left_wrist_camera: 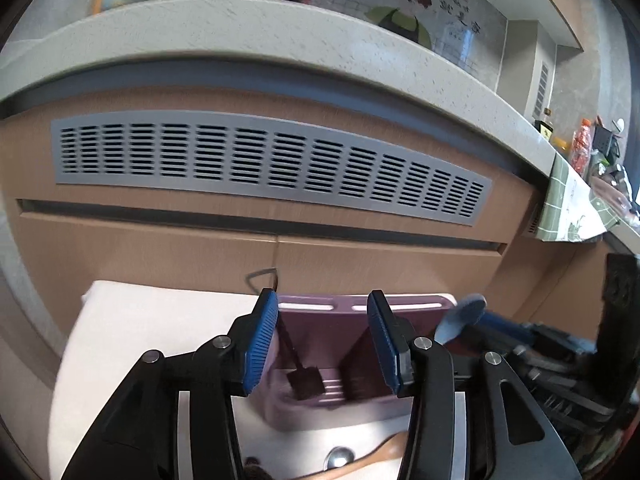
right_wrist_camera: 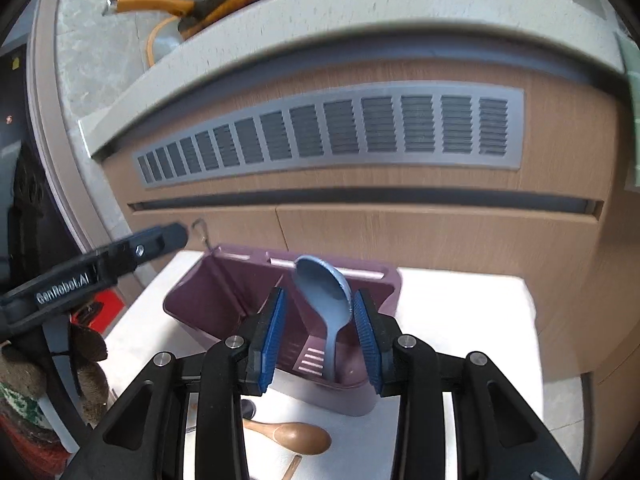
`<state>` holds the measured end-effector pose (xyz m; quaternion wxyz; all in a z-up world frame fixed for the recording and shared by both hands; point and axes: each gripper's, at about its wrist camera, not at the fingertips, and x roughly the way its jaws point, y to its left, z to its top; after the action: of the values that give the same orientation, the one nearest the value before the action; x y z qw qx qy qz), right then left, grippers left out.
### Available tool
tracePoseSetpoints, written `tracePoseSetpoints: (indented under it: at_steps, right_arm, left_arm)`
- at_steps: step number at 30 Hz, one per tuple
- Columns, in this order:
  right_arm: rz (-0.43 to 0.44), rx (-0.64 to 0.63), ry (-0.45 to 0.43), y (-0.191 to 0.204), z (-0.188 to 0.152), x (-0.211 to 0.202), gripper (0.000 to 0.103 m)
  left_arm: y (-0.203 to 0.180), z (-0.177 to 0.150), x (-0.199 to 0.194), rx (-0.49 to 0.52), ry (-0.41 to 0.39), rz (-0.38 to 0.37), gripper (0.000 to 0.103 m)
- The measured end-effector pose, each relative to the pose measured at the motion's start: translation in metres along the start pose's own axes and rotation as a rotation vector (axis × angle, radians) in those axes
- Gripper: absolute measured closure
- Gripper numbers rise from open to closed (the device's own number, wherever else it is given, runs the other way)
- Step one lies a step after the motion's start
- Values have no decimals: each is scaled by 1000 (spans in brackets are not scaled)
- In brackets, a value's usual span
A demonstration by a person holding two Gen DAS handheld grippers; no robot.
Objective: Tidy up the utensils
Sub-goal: 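Lower the blue spoon and silver scoop into the maroon caddy and open both tools, then move the right tool to the white plastic spoon while the left tool approaches the ball-handled spoon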
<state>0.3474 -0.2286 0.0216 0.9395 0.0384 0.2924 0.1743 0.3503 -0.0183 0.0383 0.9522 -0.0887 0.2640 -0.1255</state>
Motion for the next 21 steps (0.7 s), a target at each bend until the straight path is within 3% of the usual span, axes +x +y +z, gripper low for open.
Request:
tracePoseSetpoints:
  at_steps: [7,12,15,21]
  right_arm:
    - [-28,-94,-80,11,-10,-41,69]
    - [29,-125,76,21,-50,-42,69]
    - [68,-140,187,30,-88,-37,69]
    - [119,-102,324,48,-139,-27,69]
  left_arm:
    - [11,-25,-49,29,-6,32,55]
    - [24,-71,-61,16,145,-23,55]
    - [30,-109,-68,11,239,-19,55]
    - [39,-157,-98,-5,268,28,55]
